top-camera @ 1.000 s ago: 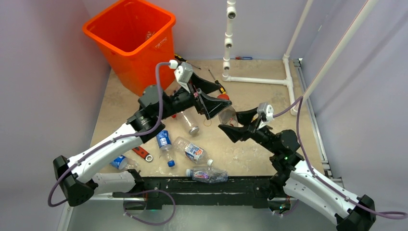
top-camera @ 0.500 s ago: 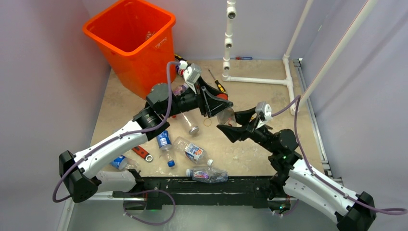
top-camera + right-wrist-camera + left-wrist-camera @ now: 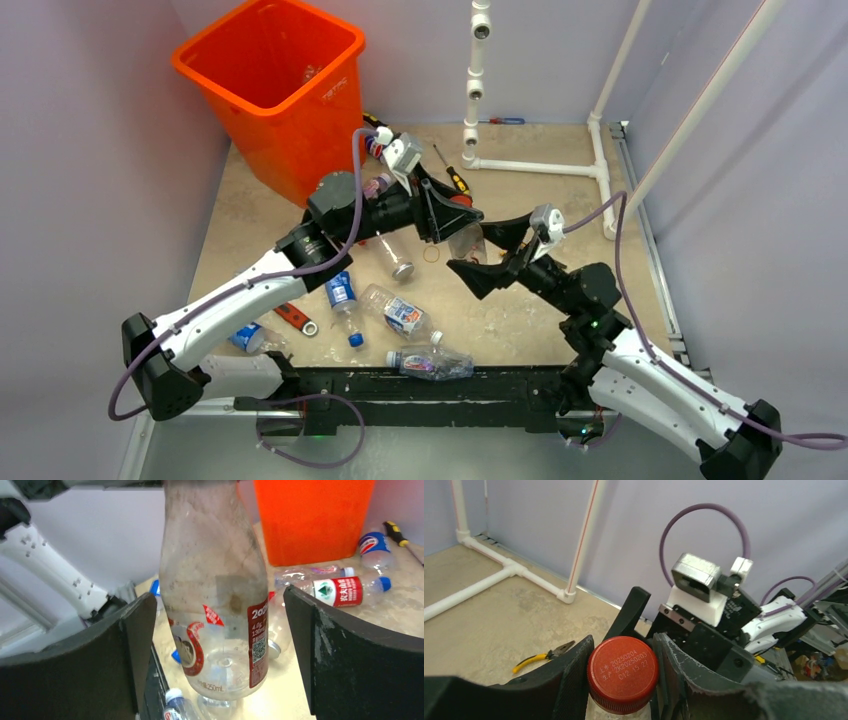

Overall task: Put the plastic bottles in the bin
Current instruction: Place the plastic bottle in the trash bin.

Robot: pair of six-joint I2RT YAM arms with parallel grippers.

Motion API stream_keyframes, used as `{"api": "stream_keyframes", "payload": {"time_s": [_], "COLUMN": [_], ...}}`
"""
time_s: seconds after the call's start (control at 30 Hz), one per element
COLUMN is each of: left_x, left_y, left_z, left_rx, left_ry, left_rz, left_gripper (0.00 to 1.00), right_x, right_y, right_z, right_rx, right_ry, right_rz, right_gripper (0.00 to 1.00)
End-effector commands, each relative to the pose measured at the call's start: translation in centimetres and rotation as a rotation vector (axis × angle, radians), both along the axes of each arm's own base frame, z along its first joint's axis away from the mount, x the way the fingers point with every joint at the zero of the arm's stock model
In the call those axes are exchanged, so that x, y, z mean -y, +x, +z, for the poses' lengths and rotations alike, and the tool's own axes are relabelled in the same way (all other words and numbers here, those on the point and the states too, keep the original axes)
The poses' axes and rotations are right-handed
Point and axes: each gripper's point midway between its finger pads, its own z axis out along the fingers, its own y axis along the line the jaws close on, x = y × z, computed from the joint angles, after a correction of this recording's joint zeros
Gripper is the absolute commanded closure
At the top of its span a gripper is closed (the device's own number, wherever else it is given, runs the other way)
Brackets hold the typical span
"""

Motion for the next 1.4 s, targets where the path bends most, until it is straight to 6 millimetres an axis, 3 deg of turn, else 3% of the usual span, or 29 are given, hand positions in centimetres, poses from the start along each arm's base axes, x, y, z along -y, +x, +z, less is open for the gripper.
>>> {"api": "stream_keyframes", "payload": {"time_s": [0.0,0.1,0.2,0.33,0.43,0.57,0.7,0.83,0.97,1.07,1.37], "left_x": [-2.9,-6.1,-10.9,-18.3,-22.0,-26.4,-30.7,-34.8,-37.8,-37.0,-35.9], "left_y": [1.4,3.7,6.3,9.1,11.0,16.5,19.4,24.4,28.9,31.0,33.5], "left_z": [4.7,8.1,12.7,17.4,20.3,22.7,23.8,22.2,17.9,15.7,12.9], "left_rx": [0.141,0.243,0.346,0.418,0.497,0.511,0.582,0.609,0.582,0.563,0.44], "left_ry": [0.014,0.061,0.075,0.009,0.003,0.005,-0.084,-0.095,-0.105,-0.071,-0.065], "left_rz": [0.184,0.39,0.682,1.132,1.365,1.508,1.632,1.727,1.704,1.648,1.579], "left_gripper": [1.0,1.0,1.0,1.0,1.0,1.0,1.0,1.0,1.0,1.0,1.0], "right_x": [1.4,3.2,5.0,5.8,5.4,4.9,3.8,3.1,2.7,2.5,2.6], "right_y": [-0.1,-0.5,-1.0,-1.1,-0.9,-0.1,-0.2,0.1,0.3,0.1,0.5], "right_z": [3.4,4.3,4.7,2.7,1.8,0.9,0.3,-0.8,-2.5,-3.7,-6.1], "right_rx": [0.001,-0.012,-0.038,-0.116,-0.138,-0.178,-0.161,-0.193,-0.258,-0.296,-0.324], "right_ry": [0.04,0.047,0.068,0.074,0.06,0.037,-0.003,-0.025,-0.027,-0.025,-0.034], "right_rz": [-0.055,-0.115,-0.17,-0.193,-0.184,-0.191,-0.15,-0.133,-0.127,-0.11,-0.129], "right_gripper": [0.01,0.01,0.01,0.01,0.01,0.01,0.01,0.01,0.01,0.01,0.01]}}
